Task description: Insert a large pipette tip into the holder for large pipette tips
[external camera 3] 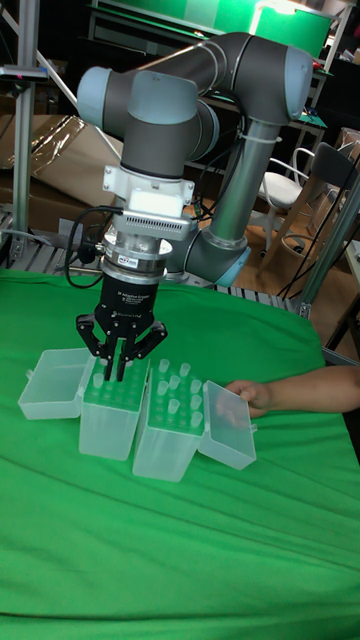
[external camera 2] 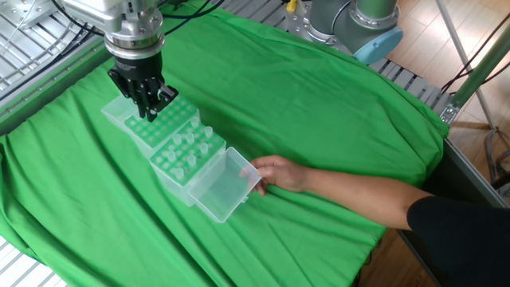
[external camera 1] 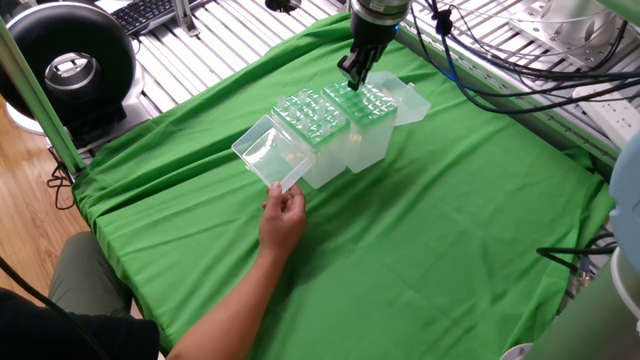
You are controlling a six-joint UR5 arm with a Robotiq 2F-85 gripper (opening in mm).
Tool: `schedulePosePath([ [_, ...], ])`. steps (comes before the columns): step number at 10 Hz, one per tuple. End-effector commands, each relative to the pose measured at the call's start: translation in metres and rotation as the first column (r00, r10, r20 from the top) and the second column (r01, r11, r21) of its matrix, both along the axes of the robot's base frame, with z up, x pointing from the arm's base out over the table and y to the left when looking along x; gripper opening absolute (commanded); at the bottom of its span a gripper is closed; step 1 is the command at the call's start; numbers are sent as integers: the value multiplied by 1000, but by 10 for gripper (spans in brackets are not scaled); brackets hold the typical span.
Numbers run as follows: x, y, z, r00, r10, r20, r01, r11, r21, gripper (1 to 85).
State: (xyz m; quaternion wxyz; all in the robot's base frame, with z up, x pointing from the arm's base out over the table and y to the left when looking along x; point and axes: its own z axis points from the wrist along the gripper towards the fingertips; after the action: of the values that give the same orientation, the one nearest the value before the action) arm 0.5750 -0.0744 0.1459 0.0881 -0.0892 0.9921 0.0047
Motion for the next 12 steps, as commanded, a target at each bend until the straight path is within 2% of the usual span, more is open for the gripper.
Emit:
schedulePosePath([
  [1,-2,4,9,1000,-9,-2,9,1000,12,170],
  [6,-11,9,36,999,-10,-33,10,1000,2,157],
  [10,-12,8,54,999,-5,-39,4,1000,-25,143],
  [12,-14,11,70,999,-8,-54,7,999,-36,130],
])
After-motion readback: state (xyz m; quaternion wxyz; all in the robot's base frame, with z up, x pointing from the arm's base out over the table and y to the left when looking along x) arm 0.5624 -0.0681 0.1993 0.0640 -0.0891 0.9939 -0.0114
